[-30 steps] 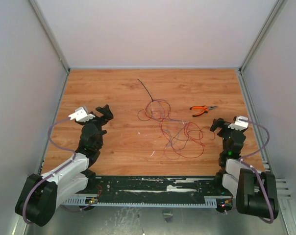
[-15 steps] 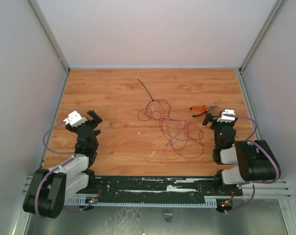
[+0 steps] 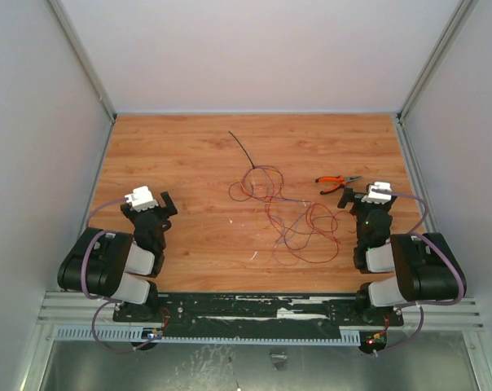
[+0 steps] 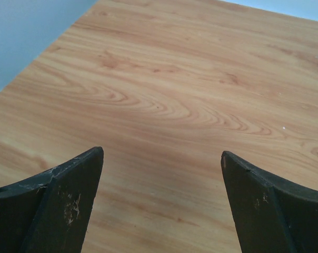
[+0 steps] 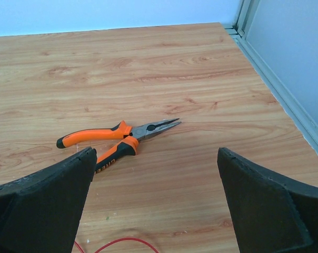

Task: Zip-tie the wires
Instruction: Reset both arms

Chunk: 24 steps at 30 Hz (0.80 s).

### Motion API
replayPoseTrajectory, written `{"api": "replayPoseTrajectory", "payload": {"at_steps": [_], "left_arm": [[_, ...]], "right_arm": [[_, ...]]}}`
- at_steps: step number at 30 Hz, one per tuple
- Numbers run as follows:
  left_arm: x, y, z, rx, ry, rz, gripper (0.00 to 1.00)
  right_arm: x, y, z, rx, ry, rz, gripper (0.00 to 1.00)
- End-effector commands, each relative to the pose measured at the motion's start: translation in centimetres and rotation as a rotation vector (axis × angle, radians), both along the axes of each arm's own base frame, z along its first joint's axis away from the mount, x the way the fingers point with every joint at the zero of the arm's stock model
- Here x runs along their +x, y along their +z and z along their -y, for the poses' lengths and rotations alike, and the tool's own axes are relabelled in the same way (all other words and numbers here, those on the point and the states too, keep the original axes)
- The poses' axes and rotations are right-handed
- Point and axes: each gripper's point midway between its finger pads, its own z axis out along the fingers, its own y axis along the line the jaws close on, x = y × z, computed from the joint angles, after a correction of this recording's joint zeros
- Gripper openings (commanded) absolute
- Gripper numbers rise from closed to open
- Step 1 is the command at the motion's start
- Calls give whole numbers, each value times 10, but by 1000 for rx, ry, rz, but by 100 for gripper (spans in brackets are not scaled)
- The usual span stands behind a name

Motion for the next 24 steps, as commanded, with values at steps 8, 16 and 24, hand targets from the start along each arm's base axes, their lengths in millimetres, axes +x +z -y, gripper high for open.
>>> {"api": "replayPoseTrajectory", "payload": {"at_steps": [8, 16, 24], "left_arm": [[18, 15, 2, -8, -47, 45, 98], [19, 15, 3, -5, -54, 43, 98], [19, 14, 3, -5, -54, 41, 98]], "right_arm": [[3, 8, 2, -17, -14, 26, 99], [3, 8, 2, -17, -16, 24, 99], [3, 8, 2, -17, -16, 25, 99]]}}
